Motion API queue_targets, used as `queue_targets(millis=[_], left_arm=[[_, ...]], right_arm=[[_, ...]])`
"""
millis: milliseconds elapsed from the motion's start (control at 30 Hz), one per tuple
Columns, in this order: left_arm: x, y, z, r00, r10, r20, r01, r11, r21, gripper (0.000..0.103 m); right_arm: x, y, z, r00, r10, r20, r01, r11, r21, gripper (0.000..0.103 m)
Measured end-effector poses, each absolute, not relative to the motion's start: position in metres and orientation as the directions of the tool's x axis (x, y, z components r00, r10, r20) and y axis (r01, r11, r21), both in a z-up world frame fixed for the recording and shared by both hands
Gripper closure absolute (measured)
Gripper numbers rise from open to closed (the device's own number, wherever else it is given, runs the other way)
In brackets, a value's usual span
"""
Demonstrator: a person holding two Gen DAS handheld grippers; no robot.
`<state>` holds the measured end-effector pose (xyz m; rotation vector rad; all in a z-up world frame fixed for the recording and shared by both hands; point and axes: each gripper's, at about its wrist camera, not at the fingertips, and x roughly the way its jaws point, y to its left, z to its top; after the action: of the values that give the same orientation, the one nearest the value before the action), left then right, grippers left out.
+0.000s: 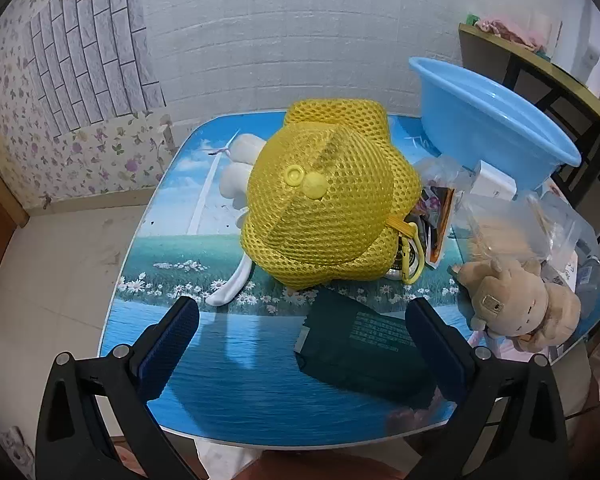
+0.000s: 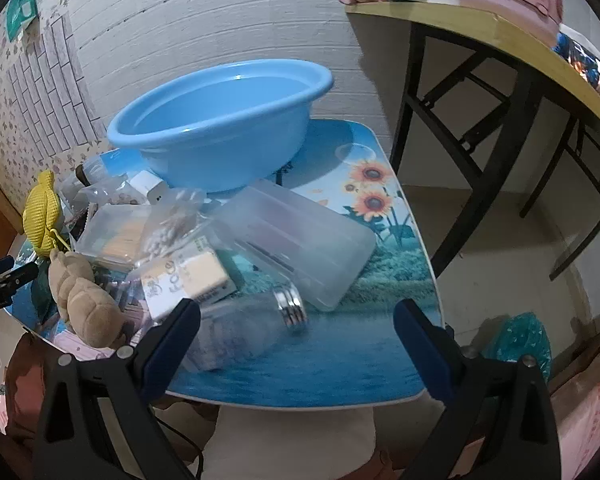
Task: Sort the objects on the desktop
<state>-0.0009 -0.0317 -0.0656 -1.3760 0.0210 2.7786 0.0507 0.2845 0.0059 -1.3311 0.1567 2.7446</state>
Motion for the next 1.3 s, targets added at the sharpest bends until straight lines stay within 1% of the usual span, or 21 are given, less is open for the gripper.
queue_targets(millis=[267,367,533,733,933,1000,1033,1233,1267,1300], left_arm=[[0.003,-0.042,-0.067,-0.609,0.052,-0.791,-0.045,-0.998,-0.031,0.000],[0.005,-0.046,-0.066,-0.613,0.076,-0.787,-0.054,-0.997,-0.054,0.000],[0.017,-0.039,-0.064,-0.620,0.141,-0.772,-0.132,-0.988,-0.074,0.000],[0.021,-0.021,-0.075,-0.583,0.179,-0.793,-0.204,-0.977,-0.070,0.000],[0.021,-0.004,-0.086,-0.560,0.182,-0.808,-0.257,-0.966,-0.039,0.000],[0.019,-0.001,-0.091,-0.549,0.175,-0.817,-0.260,-0.965,-0.032,0.000],[0.020,0.001,-0.092,-0.566,0.169,-0.807,-0.261,-0.965,-0.019,0.000],[0.017,0.000,-0.091,-0.569,0.184,-0.801,-0.263,-0.964,-0.035,0.000],[0.017,-0.001,-0.091,-0.571,0.192,-0.798,-0.263,-0.964,-0.044,0.002],[0.018,-0.002,-0.089,-0.578,0.192,-0.793,-0.257,-0.965,-0.046,0.010]], right_arm=[[0.052,0.283,-0.002,-0.594,0.011,-0.804,-0.115,-0.991,0.071,0.004],[0.052,0.276,-0.003,-0.589,-0.023,-0.808,-0.092,-0.991,0.095,0.004],[0.052,0.265,-0.004,-0.593,-0.049,-0.804,-0.047,-0.994,0.096,0.004],[0.048,0.266,-0.011,-0.565,-0.090,-0.820,-0.039,-0.990,0.135,0.004],[0.048,0.258,-0.011,-0.582,-0.064,-0.811,0.041,-0.998,0.050,0.003],[0.047,0.257,-0.015,-0.574,-0.065,-0.816,0.060,-0.998,0.038,0.002],[0.047,0.258,-0.016,-0.577,-0.064,-0.814,0.064,-0.997,0.034,0.002],[0.041,0.260,-0.018,-0.588,-0.057,-0.807,0.069,-0.997,0.020,0.003],[0.041,0.259,-0.018,-0.584,-0.051,-0.810,0.072,-0.997,0.011,0.003],[0.042,0.258,-0.019,-0.582,-0.049,-0.812,0.077,-0.997,0.005,0.008]])
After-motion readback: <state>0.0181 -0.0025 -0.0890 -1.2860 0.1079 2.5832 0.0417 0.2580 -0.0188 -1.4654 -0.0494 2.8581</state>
